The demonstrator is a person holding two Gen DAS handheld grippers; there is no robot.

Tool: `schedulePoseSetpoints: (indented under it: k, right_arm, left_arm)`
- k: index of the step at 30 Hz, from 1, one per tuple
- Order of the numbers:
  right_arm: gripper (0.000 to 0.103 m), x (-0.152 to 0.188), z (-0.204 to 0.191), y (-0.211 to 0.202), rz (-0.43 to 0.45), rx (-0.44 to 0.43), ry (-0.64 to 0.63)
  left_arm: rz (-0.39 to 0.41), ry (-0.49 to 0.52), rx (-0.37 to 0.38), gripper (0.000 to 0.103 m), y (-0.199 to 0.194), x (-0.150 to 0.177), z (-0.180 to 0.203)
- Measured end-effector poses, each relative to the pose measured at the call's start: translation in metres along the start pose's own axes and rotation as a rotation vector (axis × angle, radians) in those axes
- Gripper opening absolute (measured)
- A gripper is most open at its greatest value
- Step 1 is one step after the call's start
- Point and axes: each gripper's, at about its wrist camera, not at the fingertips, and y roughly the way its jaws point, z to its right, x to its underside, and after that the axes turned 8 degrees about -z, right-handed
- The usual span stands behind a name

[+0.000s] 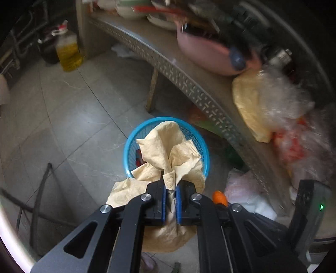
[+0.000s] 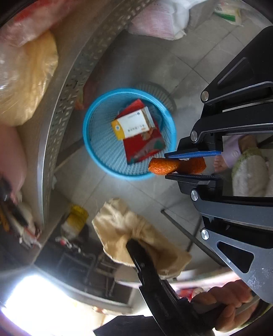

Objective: Collect trash
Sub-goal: 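Carry the brown paper with the left gripper while the right gripper carries the orange peel to the wastebasket, then open both grippers over the blue wastebasket to drop paper and peel, then move both tools back over the table toward the red can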

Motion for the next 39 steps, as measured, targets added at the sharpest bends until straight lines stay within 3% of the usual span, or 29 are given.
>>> schedulePoseSetpoints:
  k: [4, 6, 7, 9, 13, 21, 28, 31, 33, 36, 39]
  right_arm:
    - [0.015, -0.027, 0.012, 0.028, -0.008, 0.027, 0.018]
    - [0.023, -0.038, 0.019, 0.039, -0.003, 0.047, 0.029]
    - [0.029, -0.044, 0.023, 0.045, -0.005, 0.050, 0.039]
    - [0.044, -0.050, 0.030, 0.050, 0.002, 0.066, 0.054]
    - [0.048, -0.052, 0.034, 0.047, 0.025, 0.072, 0.056]
    - [0.049, -0.033, 0.023, 0.026, 0.087, 0.094, -0.009]
    - [0.064, 0.007, -0.025, -0.018, 0.145, 0.093, -0.165]
    - [0.069, 0.025, -0.043, -0.043, 0.161, 0.060, -0.245]
    - [0.072, 0.035, -0.056, -0.058, 0.173, 0.025, -0.289]
    - [0.072, 0.047, -0.074, -0.081, 0.175, -0.039, -0.346]
    - [0.072, 0.055, -0.096, -0.096, 0.168, -0.112, -0.408]
  left_arm:
    - [-0.068, -0.054, 0.055, 0.013, 0.046, -0.021, -0.002]
    - [-0.088, -0.102, 0.052, 0.043, 0.062, -0.032, -0.008]
    - [-0.074, -0.117, 0.044, 0.049, 0.063, -0.035, -0.009]
    - [-0.039, -0.156, 0.052, 0.053, 0.059, -0.037, -0.013]
    - [-0.015, -0.202, 0.117, 0.054, 0.042, -0.035, -0.023]
    - [0.089, -0.143, 0.171, 0.055, -0.024, -0.021, -0.010]
    - [0.213, -0.032, 0.143, 0.065, -0.121, 0.041, -0.012]
    - [0.290, 0.003, 0.075, 0.071, -0.170, 0.082, -0.023]
    - [0.350, -0.014, 0.026, 0.074, -0.200, 0.113, -0.033]
    - [0.427, -0.060, 0.040, 0.077, -0.237, 0.162, -0.054]
    - [0.488, -0.126, -0.002, 0.077, -0.261, 0.209, -0.078]
